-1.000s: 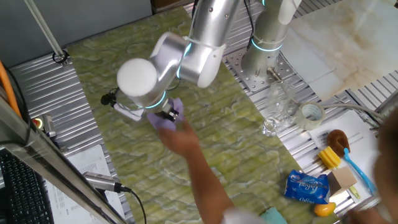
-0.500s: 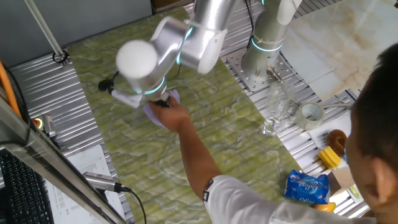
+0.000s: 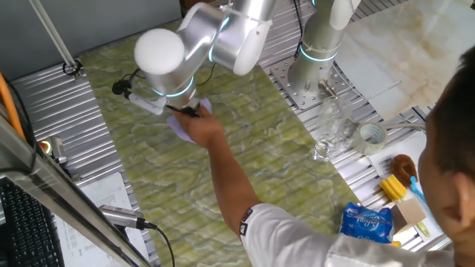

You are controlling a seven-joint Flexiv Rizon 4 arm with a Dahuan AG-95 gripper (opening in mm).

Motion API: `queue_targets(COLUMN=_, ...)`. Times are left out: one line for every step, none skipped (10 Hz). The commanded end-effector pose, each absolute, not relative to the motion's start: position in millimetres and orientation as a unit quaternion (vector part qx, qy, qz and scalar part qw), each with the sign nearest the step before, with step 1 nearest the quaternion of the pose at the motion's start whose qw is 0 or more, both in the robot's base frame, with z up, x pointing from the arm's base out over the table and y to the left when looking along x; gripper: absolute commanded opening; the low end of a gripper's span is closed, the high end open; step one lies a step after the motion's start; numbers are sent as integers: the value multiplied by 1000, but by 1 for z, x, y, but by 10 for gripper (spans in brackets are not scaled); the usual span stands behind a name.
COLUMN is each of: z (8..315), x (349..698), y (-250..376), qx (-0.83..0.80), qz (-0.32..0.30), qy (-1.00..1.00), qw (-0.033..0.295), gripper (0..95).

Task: Clean the table with a cloth

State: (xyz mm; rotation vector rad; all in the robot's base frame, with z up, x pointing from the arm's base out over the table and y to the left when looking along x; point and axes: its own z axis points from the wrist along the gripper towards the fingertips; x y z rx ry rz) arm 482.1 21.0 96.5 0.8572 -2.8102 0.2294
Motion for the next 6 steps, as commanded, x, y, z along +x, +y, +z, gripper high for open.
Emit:
queue_targets(z=96, x=483, y=22, qx=287, qz=75, qy=-950, qw=93, gripper=0)
queue_targets(z=95, x=484, y=22, qx=281, qz=74, qy=-952, qw=94, gripper=0)
queue_targets(z=95, x=484, y=22, qx=268, qz=65, qy=-957, qw=89, gripper=0)
queue_targets(z=95, x=484, y=22, qx=244, qz=45, qy=-966, qw=78, gripper=0)
queue_targets(z=95, x=484, y=22, qx=209, qz=22, qy=-976, qw=57, gripper=0)
queue_targets(z=95, x=484, y=22, qx=187, qz=16, qy=-981, qw=43, gripper=0)
